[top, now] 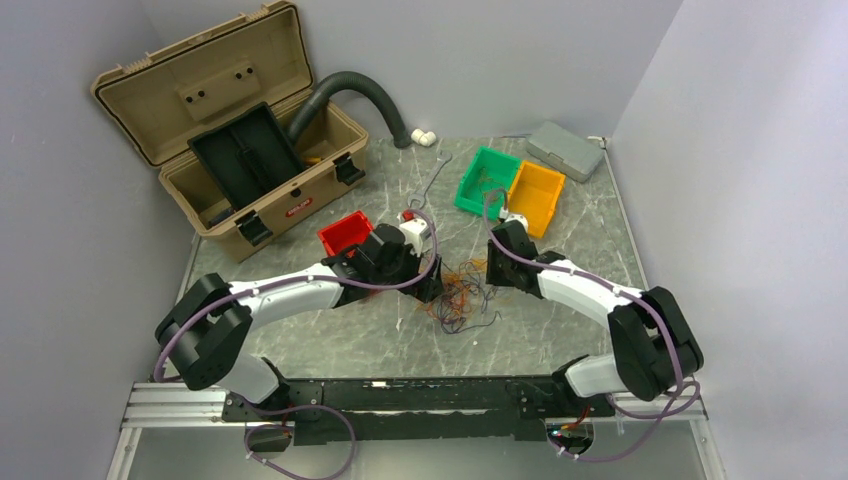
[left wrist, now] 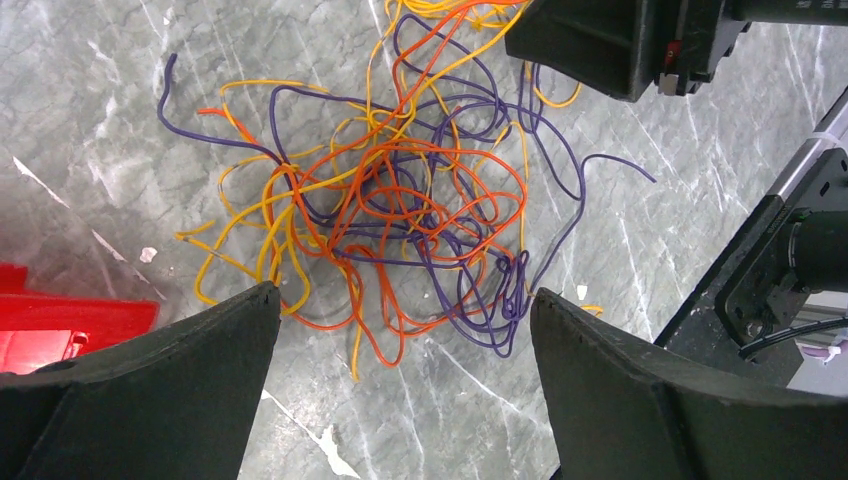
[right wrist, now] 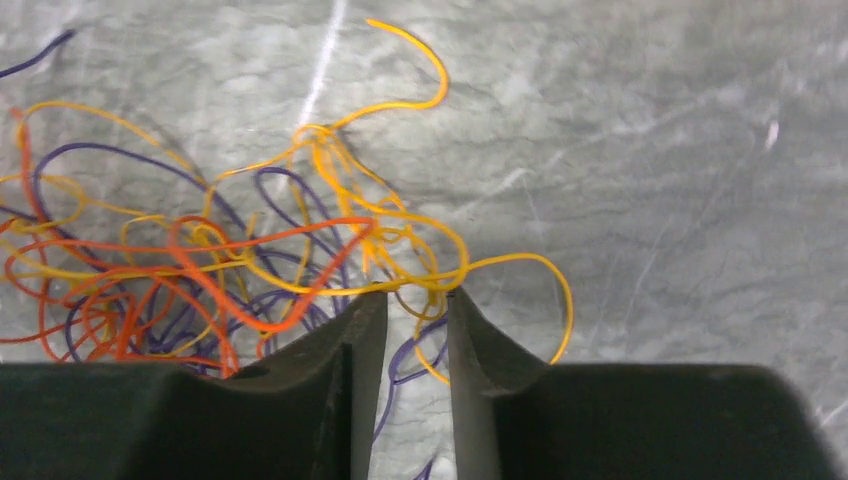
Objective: Untangle the cables
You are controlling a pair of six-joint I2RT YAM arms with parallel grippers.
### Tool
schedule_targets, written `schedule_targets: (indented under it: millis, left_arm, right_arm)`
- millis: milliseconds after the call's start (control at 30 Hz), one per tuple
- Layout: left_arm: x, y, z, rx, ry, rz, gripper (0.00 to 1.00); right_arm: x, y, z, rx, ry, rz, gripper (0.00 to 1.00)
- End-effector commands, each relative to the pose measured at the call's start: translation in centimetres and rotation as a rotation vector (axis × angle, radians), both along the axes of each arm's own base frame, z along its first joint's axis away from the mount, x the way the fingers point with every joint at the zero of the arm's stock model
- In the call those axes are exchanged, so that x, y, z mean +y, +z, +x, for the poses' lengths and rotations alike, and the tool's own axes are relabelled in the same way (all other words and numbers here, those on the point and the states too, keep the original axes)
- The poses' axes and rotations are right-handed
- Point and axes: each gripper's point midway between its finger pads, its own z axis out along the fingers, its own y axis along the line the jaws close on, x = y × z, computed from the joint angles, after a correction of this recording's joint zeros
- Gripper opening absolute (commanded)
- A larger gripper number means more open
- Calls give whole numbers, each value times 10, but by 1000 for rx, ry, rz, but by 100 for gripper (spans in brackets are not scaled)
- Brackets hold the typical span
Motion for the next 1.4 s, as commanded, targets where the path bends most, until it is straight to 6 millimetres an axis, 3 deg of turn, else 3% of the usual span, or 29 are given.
schedule_targets:
  millis: [0,67,400,567,800,833,900,967,1033,1133,1233,1367]
  left_arm:
    - [-4,29,7,-59,9,-40,97]
    - [-4,31,8,-64,9,-40,97]
    - [-7,34,5,-55,-1,-57,97]
    - [-2,36,6,-69,7,-39,97]
    - [-4,45,6,-74,-14,-32,98]
    - [-5,44,6,-69,-19,-26,98]
    - [-9,42,9,-66,-29,-17,98]
    - [-12,41,12,-67,-36,-11,99]
    - [-18,41,17,-69,-44,-3,99]
    - [-24,39,23,-61,-54,19,99]
    - [-27,41,27,-65,-47,21,98]
    - [-21,46,29,-95,-21,12,98]
  right_arm:
    - [18,42,26,-178,76,-39,22]
    - [23,48,25,-203,108,-58,0]
    - [27,69,15,-250,101,-32,0]
    - [30,105,9,-339,119,49,0]
    - [65,158,-19,-378,335,243,0]
    - [63,160,-20,-368,323,241,1]
    - [46,152,-14,-343,237,169,25]
    - [33,136,-8,-288,189,137,38]
    - [26,122,-4,-222,159,198,50]
    - [20,115,6,-208,71,335,72]
    - [11,110,17,-183,-67,438,76]
    - [4,95,22,-120,-256,543,70]
